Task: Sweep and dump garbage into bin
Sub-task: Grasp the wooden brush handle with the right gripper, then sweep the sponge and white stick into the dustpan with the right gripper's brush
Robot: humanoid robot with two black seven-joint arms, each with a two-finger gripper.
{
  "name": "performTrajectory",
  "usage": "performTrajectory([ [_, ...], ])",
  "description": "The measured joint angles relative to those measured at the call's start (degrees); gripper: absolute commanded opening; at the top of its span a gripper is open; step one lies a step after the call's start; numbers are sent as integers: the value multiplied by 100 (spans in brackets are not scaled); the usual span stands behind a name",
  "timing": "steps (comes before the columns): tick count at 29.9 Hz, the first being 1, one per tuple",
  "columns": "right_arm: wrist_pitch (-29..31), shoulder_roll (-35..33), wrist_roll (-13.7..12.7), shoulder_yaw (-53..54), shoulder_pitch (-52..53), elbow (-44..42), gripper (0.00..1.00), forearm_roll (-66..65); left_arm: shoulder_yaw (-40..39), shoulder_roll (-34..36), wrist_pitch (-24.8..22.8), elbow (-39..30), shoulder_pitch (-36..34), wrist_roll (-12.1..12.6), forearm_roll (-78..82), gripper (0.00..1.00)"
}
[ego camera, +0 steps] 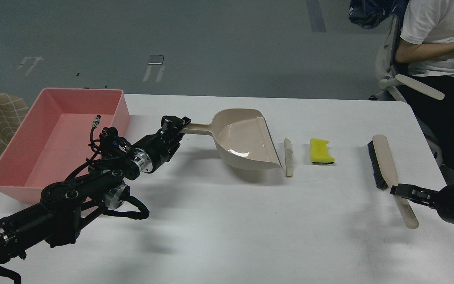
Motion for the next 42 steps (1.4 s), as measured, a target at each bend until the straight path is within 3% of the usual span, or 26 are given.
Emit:
performTrajectory([
  [8,1,25,24,-6,-86,3,23,5,-1,-5,-2,0,17,-44,0,19],
  [11,1,36,29,-7,-86,4,34,5,-1,-3,-3,0,19,-77,-5,19],
  [19,2,44,63,25,-35,18,23,28,-2,20,-3,0,25,-104,-9,19],
  [30,173,117,295,80,29,26,23,64,72,45,-3,0,144,-302,44,19],
  [42,612,697,229,67,552,-232,24,62,110,-20,79,31,224,-368,452,19],
])
